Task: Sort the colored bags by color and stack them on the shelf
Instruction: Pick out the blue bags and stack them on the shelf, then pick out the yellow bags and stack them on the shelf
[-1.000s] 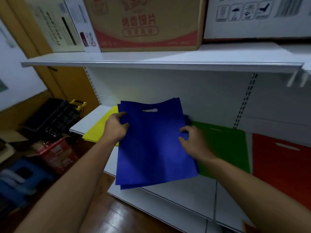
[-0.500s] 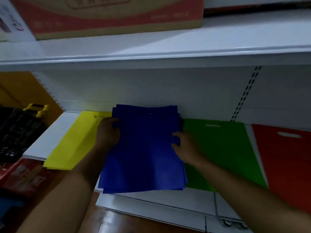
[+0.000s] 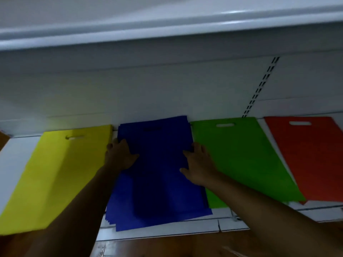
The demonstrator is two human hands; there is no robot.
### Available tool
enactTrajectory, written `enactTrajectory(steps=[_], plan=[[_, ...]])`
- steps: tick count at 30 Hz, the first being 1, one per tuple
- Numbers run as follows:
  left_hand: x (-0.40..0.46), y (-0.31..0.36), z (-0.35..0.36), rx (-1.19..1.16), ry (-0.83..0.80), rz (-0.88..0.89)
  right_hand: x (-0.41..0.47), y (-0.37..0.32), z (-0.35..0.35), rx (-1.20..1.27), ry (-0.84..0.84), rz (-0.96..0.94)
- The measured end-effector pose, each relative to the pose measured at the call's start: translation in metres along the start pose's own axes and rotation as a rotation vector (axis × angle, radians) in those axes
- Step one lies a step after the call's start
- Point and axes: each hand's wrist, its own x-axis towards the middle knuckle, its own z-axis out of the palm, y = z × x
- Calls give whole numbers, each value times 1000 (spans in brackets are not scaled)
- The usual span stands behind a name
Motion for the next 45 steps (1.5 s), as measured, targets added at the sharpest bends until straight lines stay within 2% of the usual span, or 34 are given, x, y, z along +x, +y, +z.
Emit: enactTrajectory(steps=[3, 8, 15, 23, 33, 39, 45], plan=[[-6, 12, -12, -16, 37, -13, -1, 2, -7, 34, 35, -14], [-10, 41, -33, -146, 122, 97, -15, 18, -31, 77, 113, 4], [-45, 152, -65, -305, 187, 315, -68, 79, -79, 6, 233, 78], [-124, 338, -75, -281, 198, 587, -181, 201, -128, 19, 460, 210], [-265, 552, -20, -228, 173, 720, -341, 378, -169, -39, 570, 338], [-304, 640, -1, -250, 170, 812, -380, 461, -177, -40, 599, 444], [-296, 723, 15, -269, 124, 874, -385, 534, -198, -1, 604, 532]])
